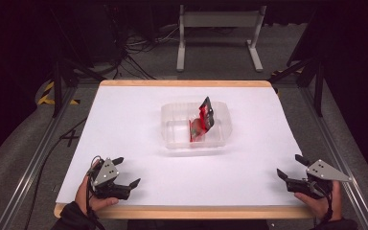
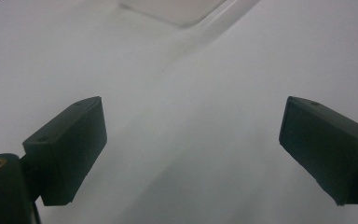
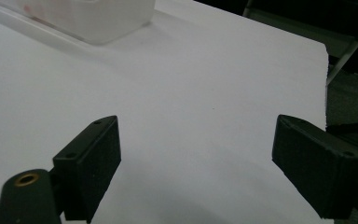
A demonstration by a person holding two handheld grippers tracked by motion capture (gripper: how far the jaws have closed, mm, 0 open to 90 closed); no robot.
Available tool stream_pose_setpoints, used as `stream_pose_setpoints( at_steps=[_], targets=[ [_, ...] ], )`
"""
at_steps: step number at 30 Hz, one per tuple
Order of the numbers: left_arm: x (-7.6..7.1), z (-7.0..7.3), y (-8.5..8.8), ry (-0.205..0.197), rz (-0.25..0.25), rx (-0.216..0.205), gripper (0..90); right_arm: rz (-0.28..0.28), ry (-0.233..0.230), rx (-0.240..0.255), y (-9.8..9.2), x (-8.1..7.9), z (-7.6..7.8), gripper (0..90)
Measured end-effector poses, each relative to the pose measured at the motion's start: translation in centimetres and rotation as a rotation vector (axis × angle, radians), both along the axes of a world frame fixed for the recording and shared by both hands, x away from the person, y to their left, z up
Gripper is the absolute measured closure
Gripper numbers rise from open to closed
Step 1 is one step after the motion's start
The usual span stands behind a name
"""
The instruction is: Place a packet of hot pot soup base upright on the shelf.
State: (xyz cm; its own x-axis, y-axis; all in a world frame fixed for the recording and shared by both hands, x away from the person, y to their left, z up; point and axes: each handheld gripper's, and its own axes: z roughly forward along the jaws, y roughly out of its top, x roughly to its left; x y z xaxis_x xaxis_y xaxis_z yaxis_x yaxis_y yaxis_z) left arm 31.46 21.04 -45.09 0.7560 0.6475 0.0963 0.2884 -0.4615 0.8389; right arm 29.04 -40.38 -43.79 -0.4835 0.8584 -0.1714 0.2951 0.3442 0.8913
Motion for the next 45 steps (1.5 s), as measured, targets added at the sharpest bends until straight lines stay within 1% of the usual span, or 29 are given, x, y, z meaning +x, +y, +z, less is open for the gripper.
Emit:
stream_pose_setpoints(
  at_steps=[4, 6, 7, 10, 15, 23, 34, 40, 43, 45],
  targets=[
    [0.06, -0.07, -0.06, 0.004, -0.001, -0.002, 8.0, -0.011, 0.001, 0.036, -0.36, 0.03, 0.01, 16.1],
    [0.11, -0.08, -0.04, 0.007, -0.001, 0.0, 8.1, -0.014, 0.007, 0.042, -0.41, 0.09, -0.03, 16.0],
    [0.1, -0.1, -0.05, 0.008, 0.002, -0.005, 8.1, -0.012, 0.007, 0.041, -0.41, 0.1, -0.03, 16.0],
    [0.1, -0.11, -0.02, 0.007, 0.0, 0.0, 8.1, -0.007, 0.01, 0.039, -0.4, 0.13, -0.05, 16.0],
    [0.04, -0.06, 0.07, 0.002, 0.001, -0.004, 8.0, -0.01, 0.009, 0.04, -0.4, 0.12, -0.05, 15.9],
    [0.13, -0.08, 0.08, 0.005, 0.005, -0.005, 8.0, -0.008, 0.005, 0.04, -0.4, 0.04, -0.05, 15.9],
    [0.14, -0.02, 0.15, 0.002, 0.006, -0.004, 8.0, -0.007, -0.005, 0.026, -0.24, -0.05, -0.02, 16.0],
    [0.15, 0.01, 0.18, 0.001, 0.009, -0.008, 7.9, -0.006, -0.013, 0.036, -0.23, -0.15, 0.13, 16.0],
    [0.17, 0.0, 0.17, 0.001, 0.009, -0.006, 8.0, -0.002, -0.03, 0.017, -0.02, -0.29, 0.35, 15.9],
    [0.21, 0.01, 0.14, 0.001, 0.011, -0.007, 7.9, -0.003, -0.034, 0.018, -0.04, -0.32, 0.38, 15.8]
  ],
)
